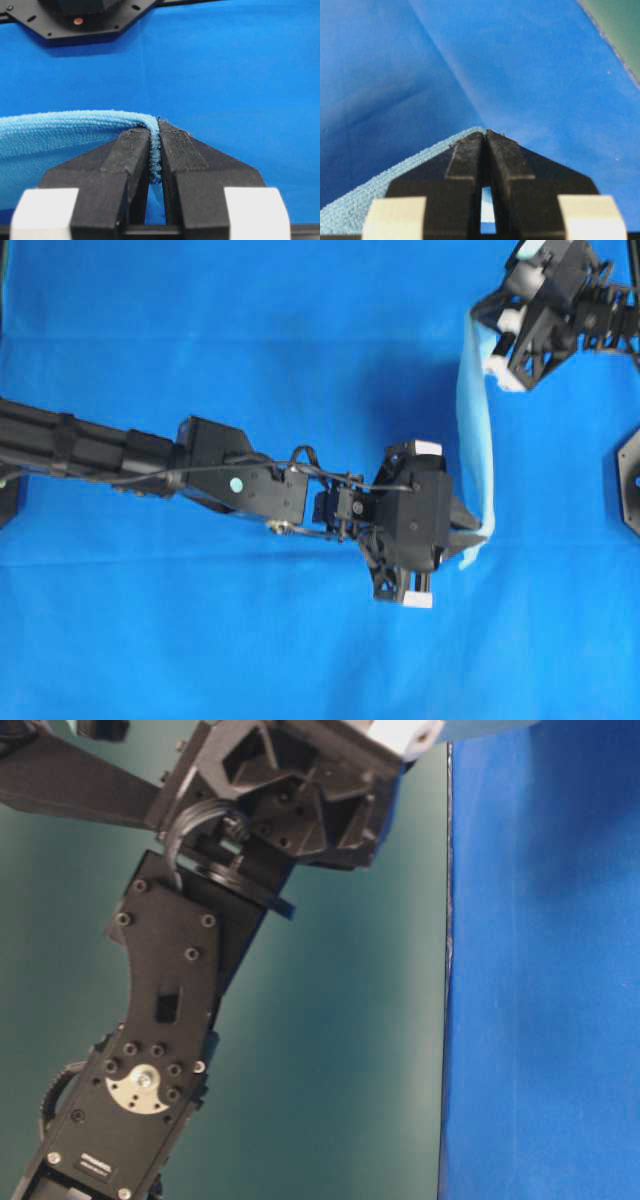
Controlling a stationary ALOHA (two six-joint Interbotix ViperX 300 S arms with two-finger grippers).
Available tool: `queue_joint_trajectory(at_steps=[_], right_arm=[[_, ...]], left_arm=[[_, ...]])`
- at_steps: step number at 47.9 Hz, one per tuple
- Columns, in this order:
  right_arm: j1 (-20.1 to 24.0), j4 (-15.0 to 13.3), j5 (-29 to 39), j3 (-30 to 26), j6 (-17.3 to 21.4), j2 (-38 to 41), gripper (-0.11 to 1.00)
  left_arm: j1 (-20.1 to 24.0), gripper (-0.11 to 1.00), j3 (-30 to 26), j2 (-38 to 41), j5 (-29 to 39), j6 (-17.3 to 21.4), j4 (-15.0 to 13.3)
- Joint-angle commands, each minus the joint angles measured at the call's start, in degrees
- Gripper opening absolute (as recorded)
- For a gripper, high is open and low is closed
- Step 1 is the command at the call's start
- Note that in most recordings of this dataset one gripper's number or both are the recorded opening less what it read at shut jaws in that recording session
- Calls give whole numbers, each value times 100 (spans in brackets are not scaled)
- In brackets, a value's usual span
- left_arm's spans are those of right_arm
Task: Fold the light blue towel.
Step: 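Lay the towel strip down vertically and open both grippers, then withdraw both grippers to the sides of the towel strip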
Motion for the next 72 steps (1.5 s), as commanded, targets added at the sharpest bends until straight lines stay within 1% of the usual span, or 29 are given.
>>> queue_joint_trajectory(at_steps=[1, 6, 12, 18, 24, 32, 39, 47, 49, 54, 56, 57, 58, 59, 63, 65, 66, 68, 69, 72], right_arm=[[-264, -79, -229, -167, 0, 272, 3], [-264, -79, -677, -316, 0, 738, 3], [-255, -79, -1310, -703, 0, 1441, 3], [-211, -70, -1573, -1125, -9, 2065, 3], [-88, -79, -1617, -1573, -26, 2540, 3], [53, -114, -1617, -1916, -158, 2777, 3], [62, -114, -1644, -1881, -202, 2795, 3], [79, -114, -1652, -1828, -220, 2804, 3], [79, -114, -1652, -1802, -220, 2804, 3], [70, -114, -1652, -1758, -220, 2804, 3], [79, -114, -1652, -1740, -220, 2804, 4], [79, -105, -1652, -1740, -220, 2804, 6], [79, -114, -1652, -1740, -220, 2804, 10], [79, -114, -1652, -1740, -229, 2795, 18], [88, -149, -1644, -1731, -255, 2804, 44], [88, -193, -1626, -1740, -255, 2795, 56], [88, -202, -1626, -1740, -264, 2795, 61], [88, -193, -1617, -1740, -272, 2795, 67], [88, -202, -1617, -1740, -281, 2795, 69], [88, -193, -1582, -1731, -281, 2777, 66]], left_arm=[[-237, 4, 53, -185, -114, 0, 9], [-255, 4, 483, -343, -149, -70, 0], [-308, 4, 1292, -668, -475, -202, -35], [-396, 4, 2065, -958, -1099, -448, -35], [-422, 4, 2610, -1169, -1389, -624, -35], [-492, 4, 2953, -1292, -1459, -879, -35], [-501, 4, 3006, -1283, -1450, -1037, -35], [-492, 4, 2962, -1239, -1459, -1037, -35], [-492, 6, 2953, -1239, -1459, -1037, -35], [-466, 18, 2953, -1239, -1415, -1028, -35], [-466, 27, 2953, -1248, -1389, -1028, -35], [-466, 31, 2953, -1248, -1371, -1028, -35], [-466, 35, 2953, -1248, -1345, -1028, -35], [-475, 39, 2953, -1257, -1318, -1037, -35], [-466, 58, 2944, -1310, -1151, -1028, -35], [-466, 69, 2936, -1371, -1028, -1028, -35], [-466, 74, 2936, -1397, -958, -1020, -35], [-448, 80, 2944, -1503, -756, -993, -35], [-439, 83, 2944, -1556, -659, -993, -35], [-422, 86, 2979, -1723, -308, -1002, -35]])
